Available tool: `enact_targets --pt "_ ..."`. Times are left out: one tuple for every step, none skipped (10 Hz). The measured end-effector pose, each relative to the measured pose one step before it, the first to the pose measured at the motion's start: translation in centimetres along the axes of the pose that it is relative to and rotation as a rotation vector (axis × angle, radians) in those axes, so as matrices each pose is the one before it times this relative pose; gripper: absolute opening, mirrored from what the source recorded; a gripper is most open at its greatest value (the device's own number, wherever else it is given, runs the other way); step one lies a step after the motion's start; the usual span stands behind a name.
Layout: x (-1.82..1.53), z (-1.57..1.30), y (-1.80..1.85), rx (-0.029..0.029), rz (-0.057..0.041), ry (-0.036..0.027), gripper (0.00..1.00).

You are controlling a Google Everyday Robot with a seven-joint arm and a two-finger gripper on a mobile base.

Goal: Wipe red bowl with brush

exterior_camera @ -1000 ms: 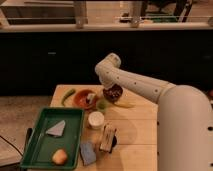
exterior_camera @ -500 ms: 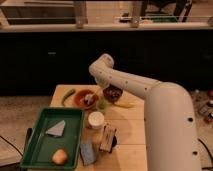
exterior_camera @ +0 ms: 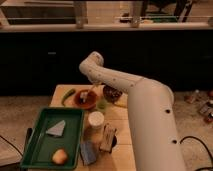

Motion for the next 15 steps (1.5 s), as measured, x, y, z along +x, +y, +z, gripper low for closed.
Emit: enact_targets --pt "-0.68 -0.074 -0.218 0.0037 -0.0224 -0.00974 0.09" --pt "-0.893 -0.321 -0.282 0.00862 -0.02157 -0.01153 0.09" --pt "-0.628 -0.338 0.269 0.0073 -0.01854 -0.01128 0.09" --pt "-0.359 -0.496 0.651 0.0055 -0.01653 -0.00615 0.09" --pt "-0.302 -0.327 0.721 0.0002 -0.01381 -0.002 0.09" --pt "-0.567 -0.408 0.73 -0.0015 -0.0219 0.00006 0.09" --pt "-0.188 -0.045 0.577 -0.00669 -0.01069 0.00219 0.09" --pt "0.338 0.001 0.707 -0.00654 -0.00011 0.00498 0.09" --pt "0.668 0.064 0.808 -0.01213 0.00511 0.00917 0.09" --pt "0.997 0.18 0.859 -0.01572 0.01098 0.01528 0.09" --pt "0.578 0.204 0.123 -0.00819 0.00968 0.01208 0.09" --pt "0.28 0.084 -0.033 -0.00368 0.00513 0.0069 0.09" --pt "0.927 0.296 -0.355 -0.00704 0.01521 0.01936 0.09" --pt "0.708 0.322 -0.674 -0.00265 0.01175 0.01496 0.09" --pt "0.308 0.16 -0.528 -0.00053 0.00526 0.00995 0.09"
